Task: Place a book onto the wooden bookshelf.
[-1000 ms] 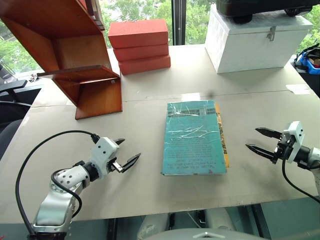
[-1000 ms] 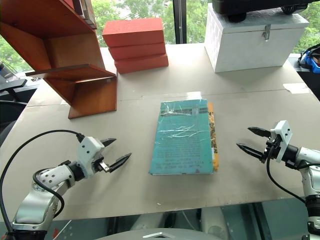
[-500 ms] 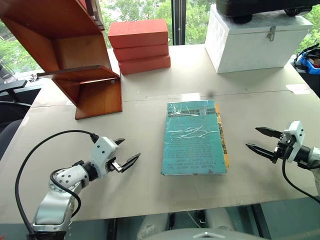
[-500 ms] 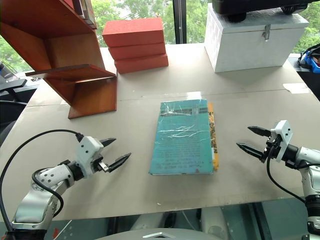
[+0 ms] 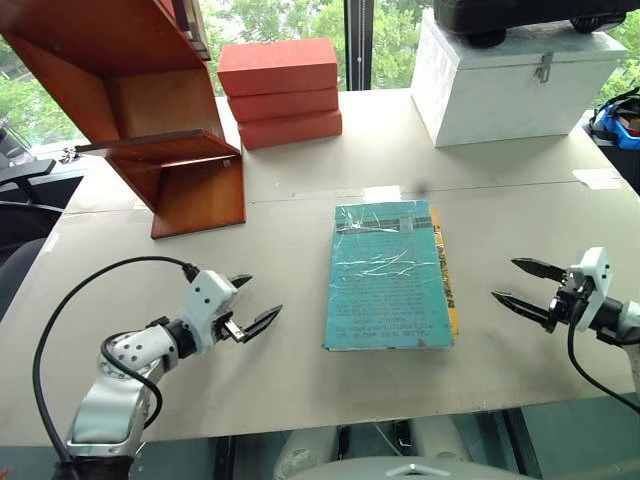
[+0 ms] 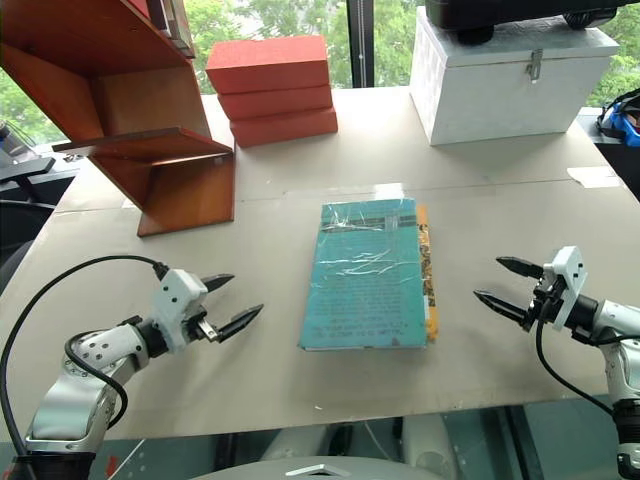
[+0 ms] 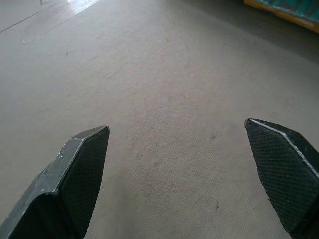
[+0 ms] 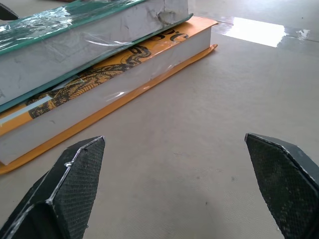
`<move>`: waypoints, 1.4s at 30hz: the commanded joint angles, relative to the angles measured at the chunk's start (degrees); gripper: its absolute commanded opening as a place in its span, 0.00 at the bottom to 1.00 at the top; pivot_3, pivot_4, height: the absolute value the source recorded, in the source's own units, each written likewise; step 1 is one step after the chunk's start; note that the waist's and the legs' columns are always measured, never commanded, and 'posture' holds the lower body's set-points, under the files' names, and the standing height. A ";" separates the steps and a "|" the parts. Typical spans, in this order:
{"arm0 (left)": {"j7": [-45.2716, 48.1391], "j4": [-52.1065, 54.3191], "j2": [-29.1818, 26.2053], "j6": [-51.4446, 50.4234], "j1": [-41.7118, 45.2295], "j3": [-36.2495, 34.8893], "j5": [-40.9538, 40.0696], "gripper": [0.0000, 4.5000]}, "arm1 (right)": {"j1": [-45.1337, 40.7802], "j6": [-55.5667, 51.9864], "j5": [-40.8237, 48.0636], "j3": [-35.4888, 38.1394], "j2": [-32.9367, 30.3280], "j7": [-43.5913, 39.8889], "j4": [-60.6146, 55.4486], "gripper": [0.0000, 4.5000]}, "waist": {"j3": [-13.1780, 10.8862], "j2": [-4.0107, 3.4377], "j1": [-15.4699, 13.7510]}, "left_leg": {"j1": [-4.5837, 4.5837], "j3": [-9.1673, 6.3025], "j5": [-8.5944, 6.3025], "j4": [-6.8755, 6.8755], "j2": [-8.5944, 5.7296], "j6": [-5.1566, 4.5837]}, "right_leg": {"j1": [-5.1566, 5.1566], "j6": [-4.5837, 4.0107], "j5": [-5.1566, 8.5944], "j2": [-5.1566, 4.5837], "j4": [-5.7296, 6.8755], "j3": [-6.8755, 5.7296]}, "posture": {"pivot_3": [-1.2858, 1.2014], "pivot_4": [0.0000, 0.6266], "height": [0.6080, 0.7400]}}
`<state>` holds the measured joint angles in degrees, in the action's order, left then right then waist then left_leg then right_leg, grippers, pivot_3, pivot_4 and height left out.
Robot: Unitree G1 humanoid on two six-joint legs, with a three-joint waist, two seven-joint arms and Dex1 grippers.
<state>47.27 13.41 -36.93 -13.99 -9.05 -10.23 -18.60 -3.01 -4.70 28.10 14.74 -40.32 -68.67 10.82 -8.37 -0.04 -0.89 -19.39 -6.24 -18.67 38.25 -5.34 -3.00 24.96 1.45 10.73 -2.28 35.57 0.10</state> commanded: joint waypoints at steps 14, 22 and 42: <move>-7.67 -6.32 7.74 -55.50 21.55 -0.01 -39.59 1.00 | 7.79 -18.33 21.31 11.99 -8.95 -1.46 -29.14 0.99 | -0.01 0.00 0.02 | -0.32 -0.12 0.00 0.25 -0.03 -0.01 | 0.25 0.02 -0.01 0.00 0.21 -0.12 | 0.52 0.24 1.00; -15.47 -14.48 14.46 -65.14 29.12 -3.77 -43.79 0.88 | 8.95 -21.00 22.90 14.10 -9.37 -0.32 -32.56 1.00 | 0.02 0.09 -0.08 | -0.35 -0.15 0.01 0.36 -0.06 0.01 | 0.25 0.01 -0.01 -0.03 0.23 -0.13 | 0.52 0.24 1.00; -19.64 2.68 16.02 -51.85 39.22 -9.84 -46.18 0.01 | 0.29 -22.36 23.31 12.10 -6.86 3.79 -27.15 1.00 | -0.12 0.33 -0.19 | -0.48 -0.16 0.00 0.65 -0.06 0.09 | 0.28 -0.01 -0.03 -0.02 0.32 -0.16 | 0.52 0.24 1.00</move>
<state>25.83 10.80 -19.60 -70.41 27.68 -19.68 -65.08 -1.65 -27.03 50.05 25.67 -47.28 -65.80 -16.47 -8.49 0.28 -1.08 -19.87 -6.40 -18.67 38.92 -5.40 -2.90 25.23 1.44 10.70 -2.30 35.89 -0.07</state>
